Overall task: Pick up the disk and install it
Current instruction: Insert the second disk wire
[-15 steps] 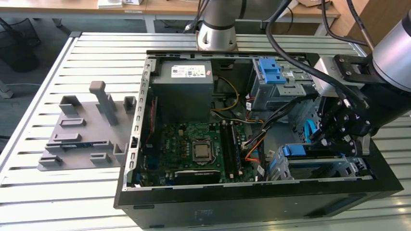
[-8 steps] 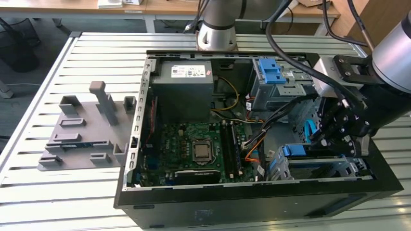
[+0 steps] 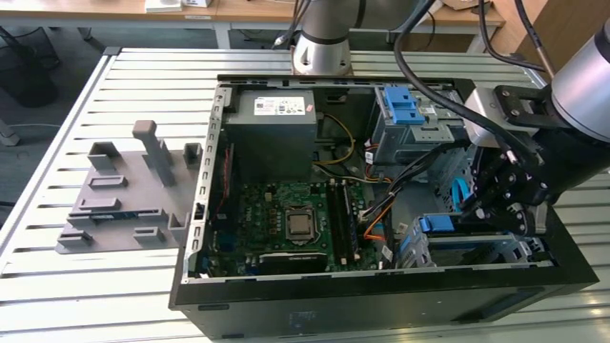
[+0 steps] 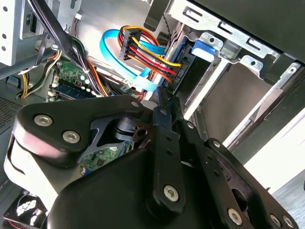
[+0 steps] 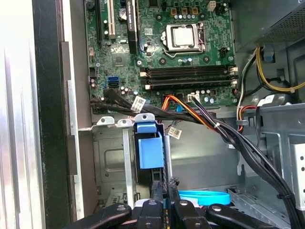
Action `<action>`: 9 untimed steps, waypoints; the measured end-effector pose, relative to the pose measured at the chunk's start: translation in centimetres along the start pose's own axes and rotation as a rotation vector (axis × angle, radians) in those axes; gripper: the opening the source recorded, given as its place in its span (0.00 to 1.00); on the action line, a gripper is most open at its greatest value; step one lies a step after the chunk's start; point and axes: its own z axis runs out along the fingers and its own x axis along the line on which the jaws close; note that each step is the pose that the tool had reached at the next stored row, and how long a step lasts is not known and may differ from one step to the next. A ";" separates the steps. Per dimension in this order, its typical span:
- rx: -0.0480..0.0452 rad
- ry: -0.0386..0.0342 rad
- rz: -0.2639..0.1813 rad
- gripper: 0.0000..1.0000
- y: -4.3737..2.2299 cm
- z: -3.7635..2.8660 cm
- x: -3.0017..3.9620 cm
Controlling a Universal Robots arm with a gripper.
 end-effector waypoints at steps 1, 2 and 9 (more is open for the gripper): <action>0.0000 0.0000 0.000 0.16 0.00 0.03 0.02; 0.0000 0.0001 0.001 0.16 -0.01 0.06 0.04; 0.0002 0.0003 0.002 0.16 -0.03 0.25 0.14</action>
